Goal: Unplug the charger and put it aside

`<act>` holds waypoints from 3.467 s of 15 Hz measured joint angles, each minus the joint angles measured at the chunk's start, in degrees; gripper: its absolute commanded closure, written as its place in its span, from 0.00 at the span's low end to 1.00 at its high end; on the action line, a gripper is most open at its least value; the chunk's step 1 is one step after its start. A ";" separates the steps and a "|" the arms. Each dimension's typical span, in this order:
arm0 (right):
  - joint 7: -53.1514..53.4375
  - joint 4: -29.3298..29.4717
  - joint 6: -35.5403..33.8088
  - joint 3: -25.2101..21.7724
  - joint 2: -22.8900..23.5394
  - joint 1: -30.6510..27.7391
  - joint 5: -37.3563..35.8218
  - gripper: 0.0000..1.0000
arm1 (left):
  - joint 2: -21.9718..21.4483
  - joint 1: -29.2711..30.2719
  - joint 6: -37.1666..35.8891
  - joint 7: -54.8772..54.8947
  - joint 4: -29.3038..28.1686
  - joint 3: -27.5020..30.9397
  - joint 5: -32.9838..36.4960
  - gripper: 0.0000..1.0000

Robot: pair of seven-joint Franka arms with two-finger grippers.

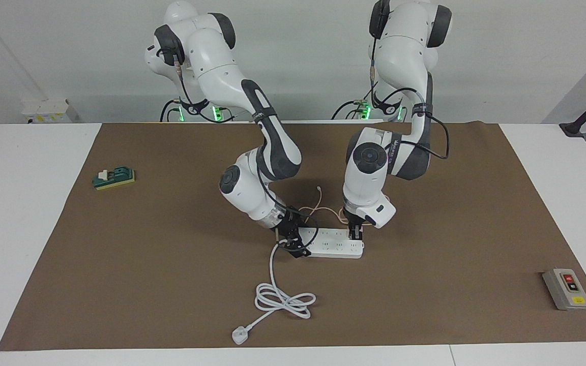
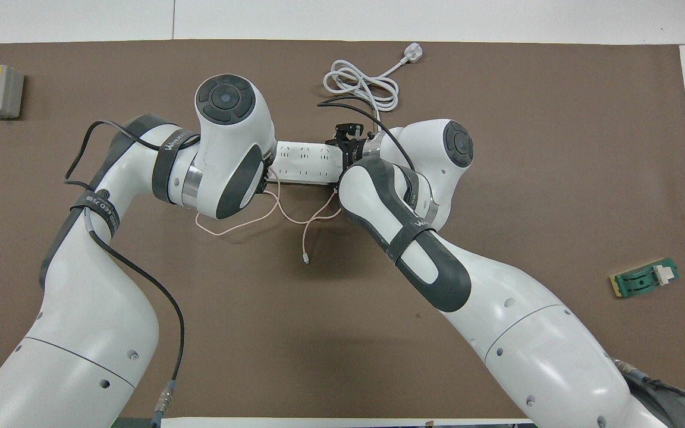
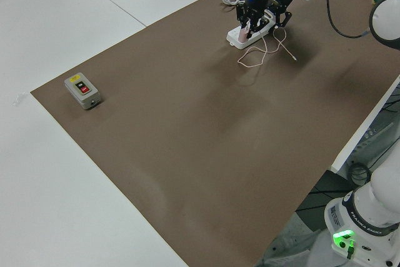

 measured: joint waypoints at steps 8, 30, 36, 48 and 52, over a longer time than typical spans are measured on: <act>0.00 -0.01 0.00 0.00 0.00 0.00 0.15 1.00 | 0.00 0.00 0.00 0.04 -0.01 0.00 0.00 1.00; -0.70 0.00 0.24 0.03 0.09 -0.05 0.43 0.00 | -9.53 13.67 -20.36 47.82 10.25 1.99 2.17 1.00; -2.51 -0.04 0.22 0.07 -0.55 0.03 0.42 0.00 | -10.34 28.38 -23.61 91.07 9.97 2.01 -4.04 1.00; -2.66 -10.79 -6.98 -1.32 -22.70 -7.54 -5.19 0.00 | -18.87 38.91 -17.40 127.06 -12.45 0.38 -13.54 1.00; -3.82 -16.37 -18.57 -1.43 -32.31 -14.98 -14.89 0.00 | -19.80 38.03 -13.84 127.84 -19.28 0.09 -18.49 1.00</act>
